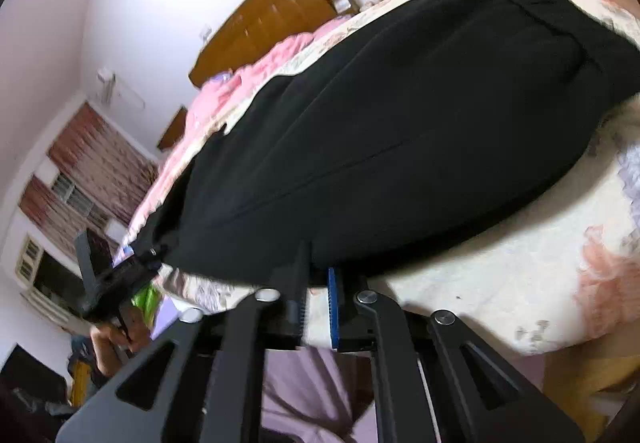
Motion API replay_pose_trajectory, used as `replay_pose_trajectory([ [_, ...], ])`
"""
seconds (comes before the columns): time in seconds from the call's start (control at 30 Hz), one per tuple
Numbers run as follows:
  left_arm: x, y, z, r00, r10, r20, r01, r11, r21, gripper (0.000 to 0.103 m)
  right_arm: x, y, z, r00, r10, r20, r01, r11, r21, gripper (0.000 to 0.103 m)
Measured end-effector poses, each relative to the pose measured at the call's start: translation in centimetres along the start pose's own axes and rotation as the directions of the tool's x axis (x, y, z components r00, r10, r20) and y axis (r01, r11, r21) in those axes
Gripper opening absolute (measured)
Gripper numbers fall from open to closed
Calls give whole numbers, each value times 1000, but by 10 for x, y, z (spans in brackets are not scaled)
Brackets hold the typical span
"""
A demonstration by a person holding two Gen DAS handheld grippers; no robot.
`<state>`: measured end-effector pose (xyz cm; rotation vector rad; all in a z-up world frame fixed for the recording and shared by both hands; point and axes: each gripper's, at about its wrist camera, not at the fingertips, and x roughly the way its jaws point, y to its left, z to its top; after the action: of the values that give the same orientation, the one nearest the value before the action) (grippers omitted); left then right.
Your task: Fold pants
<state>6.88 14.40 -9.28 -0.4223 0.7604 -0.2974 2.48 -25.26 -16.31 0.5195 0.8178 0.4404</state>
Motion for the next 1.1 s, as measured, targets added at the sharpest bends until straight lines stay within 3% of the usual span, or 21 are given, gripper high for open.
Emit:
replay_pose_trajectory([
  [0.03,-4,0,1,1000,-17,0,17,1000,3,59,-2,6,1,1000,-10,-16,9,999,-31,24],
  [0.07,-11,0,3,1000,-10,19,10,1000,8,90,-9,12,2,999,-33,-33,30,997,-66,45],
  [0.1,-24,0,4,996,25,80,-27,1000,16,96,-14,17,2,998,-56,-34,52,995,-87,59],
  [0.13,-33,2,5,991,46,123,-49,999,23,96,-21,22,1,997,-79,-16,77,991,-110,78],
  [0.27,-60,19,18,976,121,178,-124,992,5,98,-51,44,9,987,-143,79,158,957,-243,78],
  [0.37,-61,29,45,973,178,149,-175,984,-28,98,-48,56,42,979,-157,130,190,934,-302,78],
  [0.57,-1,9,119,967,253,26,-254,965,59,99,42,59,123,964,-259,66,267,914,-307,82],
  [0.67,48,5,143,939,334,-84,-323,938,125,98,98,50,154,931,-364,-21,344,897,-277,83],
  [0.7,61,6,149,921,378,-94,-363,920,148,98,108,47,157,919,-393,-36,366,882,-296,88],
  [0.77,75,15,157,891,443,-103,-424,891,163,98,132,33,157,850,-522,-77,467,812,-351,90],
  [0.8,78,22,159,886,451,-110,-434,889,148,98,133,24,156,849,-522,-75,467,810,-356,92],
  [0.83,77,30,159,886,450,-108,-437,891,125,98,129,20,156,869,-492,-63,445,830,-337,92],
  [0.9,72,43,160,894,437,-96,-430,898,88,98,125,15,157,880,-471,-59,430,844,-320,92],
  [1.0,77,54,160,875,472,-102,-460,879,125,97,134,23,153,852,-521,-39,472,799,-372,92],
  [1.1,87,51,159,854,510,-103,-485,852,197,97,132,21,154,859,-510,-39,464,810,-358,93],
])
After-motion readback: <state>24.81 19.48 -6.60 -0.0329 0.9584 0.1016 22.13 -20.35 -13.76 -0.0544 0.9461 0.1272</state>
